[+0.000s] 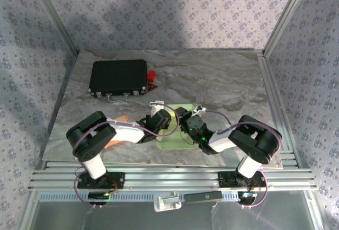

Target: Fold the paper box

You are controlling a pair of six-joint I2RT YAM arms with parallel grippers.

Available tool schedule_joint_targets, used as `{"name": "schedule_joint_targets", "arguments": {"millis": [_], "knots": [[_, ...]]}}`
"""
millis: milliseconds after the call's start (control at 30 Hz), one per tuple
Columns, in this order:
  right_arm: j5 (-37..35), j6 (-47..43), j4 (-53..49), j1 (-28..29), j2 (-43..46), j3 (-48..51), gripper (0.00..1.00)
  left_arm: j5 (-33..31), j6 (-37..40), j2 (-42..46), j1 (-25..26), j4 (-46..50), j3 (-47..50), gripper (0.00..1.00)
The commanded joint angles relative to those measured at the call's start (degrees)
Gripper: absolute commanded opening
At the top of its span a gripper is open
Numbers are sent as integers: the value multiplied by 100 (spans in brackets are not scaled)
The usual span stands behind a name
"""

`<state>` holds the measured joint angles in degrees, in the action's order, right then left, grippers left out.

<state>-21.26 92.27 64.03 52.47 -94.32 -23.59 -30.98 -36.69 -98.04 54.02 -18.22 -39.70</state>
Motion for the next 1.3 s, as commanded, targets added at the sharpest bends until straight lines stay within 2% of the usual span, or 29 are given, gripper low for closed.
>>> {"name": "schedule_joint_targets", "arguments": {"millis": [0,67,233,267,300,367,433,567,733,833,867,933,1067,1267], "knots": [[-2,-111,-514,-26,34,121,0,-55,-82,-139,-92,58,-120,18],[8,-110,-540,-33,44,120,0,-89,-108,-144,-100,136,-157,2],[38,-160,-672,-44,116,101,0,-178,-247,-130,-96,422,-245,0],[87,-221,-843,-64,191,58,2,-268,-268,-127,-95,479,-260,0],[156,-242,-1189,-97,343,-17,9,-311,-277,-106,-98,563,-294,0],[96,-433,-2023,-114,809,-162,29,-352,-338,-42,-98,793,-376,0],[24,-580,-2928,-138,1371,-297,44,-338,-353,86,-101,989,-462,0],[-21,-1026,-5542,-344,2735,-898,56,-544,-568,379,-122,2090,-953,0],[283,-1999,-8104,-883,3936,-1914,59,-774,-1062,627,-164,3811,-1808,0],[794,-2560,-8903,-1382,4172,-2385,56,-866,-1435,742,-146,4673,-2214,0],[979,-2769,-9016,-1520,4173,-2498,55,-966,-1769,763,-146,5091,-2344,0],[1100,-3032,-9322,-1642,4097,-2731,55,-913,-1948,823,-129,5440,-2438,0],[1322,-3256,-9358,-1619,3821,-3006,54,-773,-2103,1051,-102,5526,-2357,0],[1154,-3325,-9327,-1192,3240,-3631,53,-639,-2045,1158,-98,5636,-2414,0]]}}
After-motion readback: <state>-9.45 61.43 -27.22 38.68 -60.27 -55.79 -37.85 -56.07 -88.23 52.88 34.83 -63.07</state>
